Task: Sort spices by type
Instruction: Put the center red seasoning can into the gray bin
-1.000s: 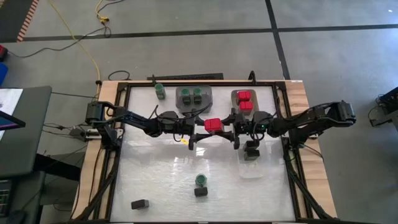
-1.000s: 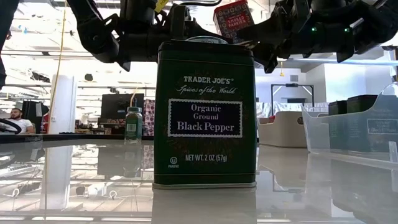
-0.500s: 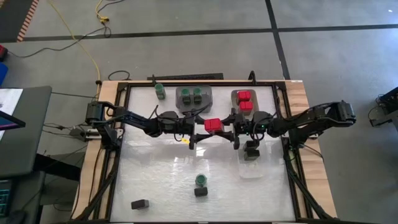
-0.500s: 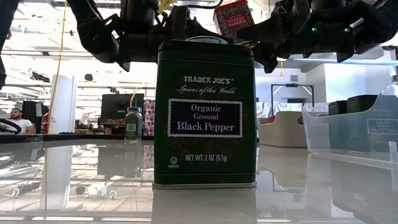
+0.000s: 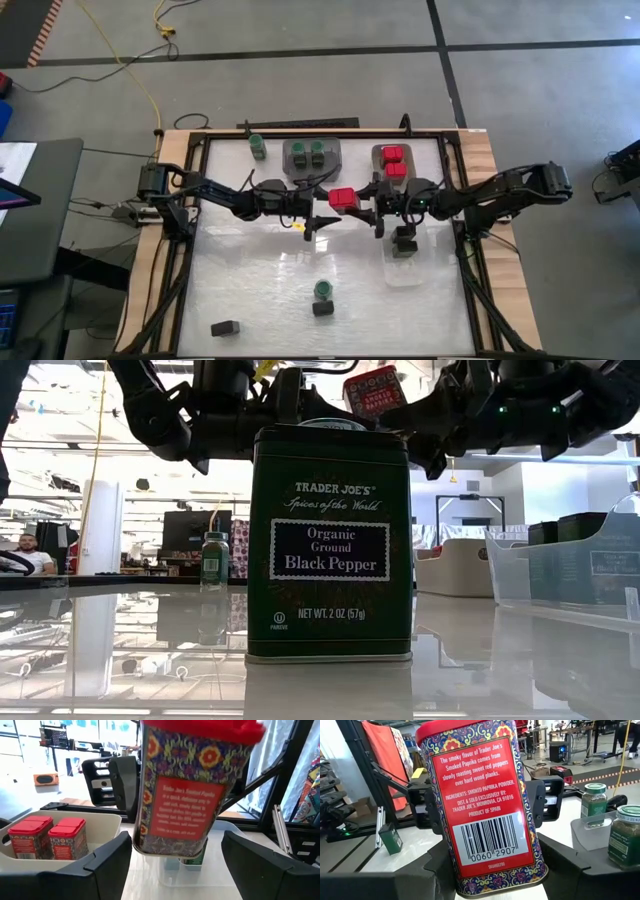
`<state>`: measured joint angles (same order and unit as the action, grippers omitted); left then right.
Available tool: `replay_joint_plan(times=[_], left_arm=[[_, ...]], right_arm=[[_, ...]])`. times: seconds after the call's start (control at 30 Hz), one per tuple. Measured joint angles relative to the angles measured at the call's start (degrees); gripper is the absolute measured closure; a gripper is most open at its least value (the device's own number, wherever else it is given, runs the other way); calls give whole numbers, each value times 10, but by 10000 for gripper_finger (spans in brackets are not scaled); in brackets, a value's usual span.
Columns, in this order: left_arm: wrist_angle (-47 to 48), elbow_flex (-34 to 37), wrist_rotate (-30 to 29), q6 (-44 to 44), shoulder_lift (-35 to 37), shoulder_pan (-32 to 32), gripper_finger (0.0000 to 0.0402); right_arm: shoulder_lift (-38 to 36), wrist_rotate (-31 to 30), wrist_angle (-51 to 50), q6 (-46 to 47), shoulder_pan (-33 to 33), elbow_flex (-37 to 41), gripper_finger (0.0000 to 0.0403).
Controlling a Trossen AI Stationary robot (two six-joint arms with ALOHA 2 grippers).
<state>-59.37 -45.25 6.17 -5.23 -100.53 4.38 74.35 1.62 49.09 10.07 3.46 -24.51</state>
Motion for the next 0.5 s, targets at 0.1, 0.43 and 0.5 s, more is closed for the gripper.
replay_joint_plan(times=[0.1,0.43,0.5], left_arm=[[-5,0,0,0,0,0,106],[91,-43,1,24,0,-2,106],[96,-43,2,24,0,-2,106]], right_arm=[[0,2,-2,0,-3,0,159],[0,-5,-4,-9,-7,0,159],[0,-5,0,-7,-7,0,159]])
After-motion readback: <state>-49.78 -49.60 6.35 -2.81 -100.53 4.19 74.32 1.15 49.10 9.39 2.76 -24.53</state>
